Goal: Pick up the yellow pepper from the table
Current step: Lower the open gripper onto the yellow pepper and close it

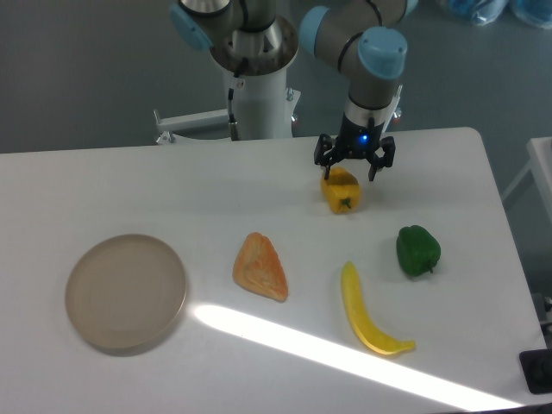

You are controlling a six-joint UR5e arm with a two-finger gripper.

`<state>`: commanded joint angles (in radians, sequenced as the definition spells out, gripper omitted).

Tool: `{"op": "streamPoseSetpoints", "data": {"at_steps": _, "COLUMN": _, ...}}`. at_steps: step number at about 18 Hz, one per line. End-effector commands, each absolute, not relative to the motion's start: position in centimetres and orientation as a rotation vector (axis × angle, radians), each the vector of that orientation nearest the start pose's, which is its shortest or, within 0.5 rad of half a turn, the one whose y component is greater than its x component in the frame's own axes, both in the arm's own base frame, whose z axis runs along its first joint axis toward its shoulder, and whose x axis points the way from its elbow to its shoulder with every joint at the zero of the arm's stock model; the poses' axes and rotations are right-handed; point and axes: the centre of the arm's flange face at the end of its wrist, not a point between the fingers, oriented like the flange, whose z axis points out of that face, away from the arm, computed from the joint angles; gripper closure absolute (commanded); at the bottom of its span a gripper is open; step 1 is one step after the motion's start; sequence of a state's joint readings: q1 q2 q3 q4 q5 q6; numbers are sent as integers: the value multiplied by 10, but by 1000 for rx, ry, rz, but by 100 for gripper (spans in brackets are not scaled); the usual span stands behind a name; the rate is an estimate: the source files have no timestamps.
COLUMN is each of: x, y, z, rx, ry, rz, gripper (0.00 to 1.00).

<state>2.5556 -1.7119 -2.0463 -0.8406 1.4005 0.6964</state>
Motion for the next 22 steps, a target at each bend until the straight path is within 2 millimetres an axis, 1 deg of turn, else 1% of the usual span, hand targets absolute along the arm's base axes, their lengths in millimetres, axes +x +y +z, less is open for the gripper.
{"op": "streamPoseSetpoints", "data": {"at_steps": 4, "x": -326, "y": 398, "z": 264, "rx": -2913, "ry": -402, "rz": -42, "gripper": 0}}
{"op": "streamPoseSetpoints", "data": {"at_steps": 11, "x": -318, "y": 405, "z": 254, "rx": -2933, "ry": -366, "rz": -63, "gripper": 0}}
{"op": "streamPoseSetpoints", "data": {"at_steps": 12, "x": -315, "y": 409, "z": 252, "rx": -2937, "ry": -353, "rz": -68, "gripper": 5}}
{"op": "streamPoseSetpoints", "data": {"at_steps": 14, "x": -315, "y": 409, "z": 251, "rx": -2938, "ry": -349, "rz": -69, "gripper": 18}}
{"op": "streamPoseSetpoints", "data": {"at_steps": 18, "x": -316, "y": 409, "z": 251, "rx": -2939, "ry": -342, "rz": -68, "gripper": 40}}
{"op": "streamPoseSetpoints", "data": {"at_steps": 20, "x": -317, "y": 410, "z": 252, "rx": -2937, "ry": -337, "rz": -64, "gripper": 54}}
{"op": "streamPoseSetpoints", "data": {"at_steps": 22, "x": -319, "y": 411, "z": 254, "rx": -2936, "ry": -323, "rz": -58, "gripper": 60}}
